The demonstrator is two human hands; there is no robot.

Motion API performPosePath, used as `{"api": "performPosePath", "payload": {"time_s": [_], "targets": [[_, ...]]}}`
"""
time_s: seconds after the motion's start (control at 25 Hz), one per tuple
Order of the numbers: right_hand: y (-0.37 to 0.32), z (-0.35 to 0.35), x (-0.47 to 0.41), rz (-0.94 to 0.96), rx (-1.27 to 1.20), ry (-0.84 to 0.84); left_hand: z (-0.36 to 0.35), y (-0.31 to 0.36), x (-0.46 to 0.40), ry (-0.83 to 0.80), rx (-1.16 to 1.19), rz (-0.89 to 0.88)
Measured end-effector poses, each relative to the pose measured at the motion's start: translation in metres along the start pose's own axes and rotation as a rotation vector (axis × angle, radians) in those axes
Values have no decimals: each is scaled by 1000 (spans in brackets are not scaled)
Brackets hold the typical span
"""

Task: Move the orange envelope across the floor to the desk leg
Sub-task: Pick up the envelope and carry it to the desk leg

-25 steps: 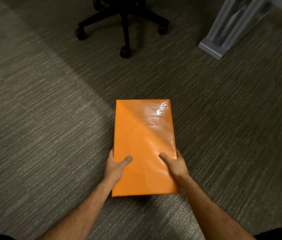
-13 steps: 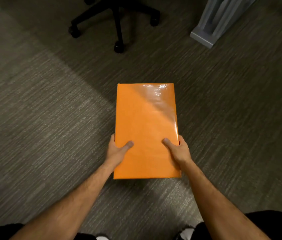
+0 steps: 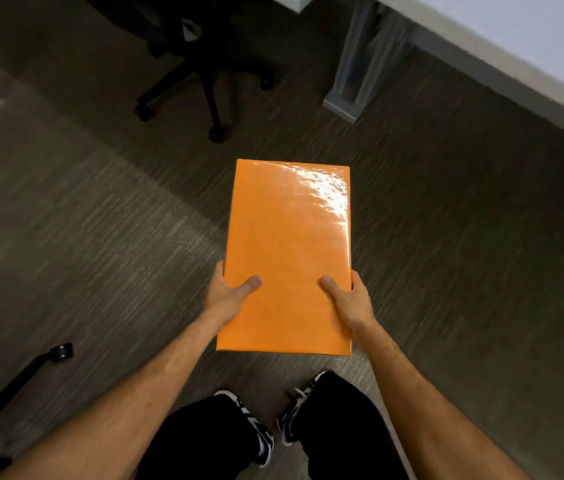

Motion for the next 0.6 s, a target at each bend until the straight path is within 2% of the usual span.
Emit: {"api": "performPosePath", "payload": {"time_s": [0.16,0.32,0.6], "targets": [[-44,57,69,-21,-41,-2,-11,90,44,-42,-42,5],[-68,101,98,-59,-44,0,-40,154,62,-81,-91,-2],[-87,131,78,-109,-72,3,-78,181,29,-157,-159,-4]]}}
Point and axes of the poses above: each hand's wrist, its own x-axis away from the middle knuckle, its own z-axis out of the back of the hand, y = z × x, the point moved 1 cm from there along -x, towards the middle knuckle, and after that the axes turned 11 degrees about -z, right-handed, at the moved point
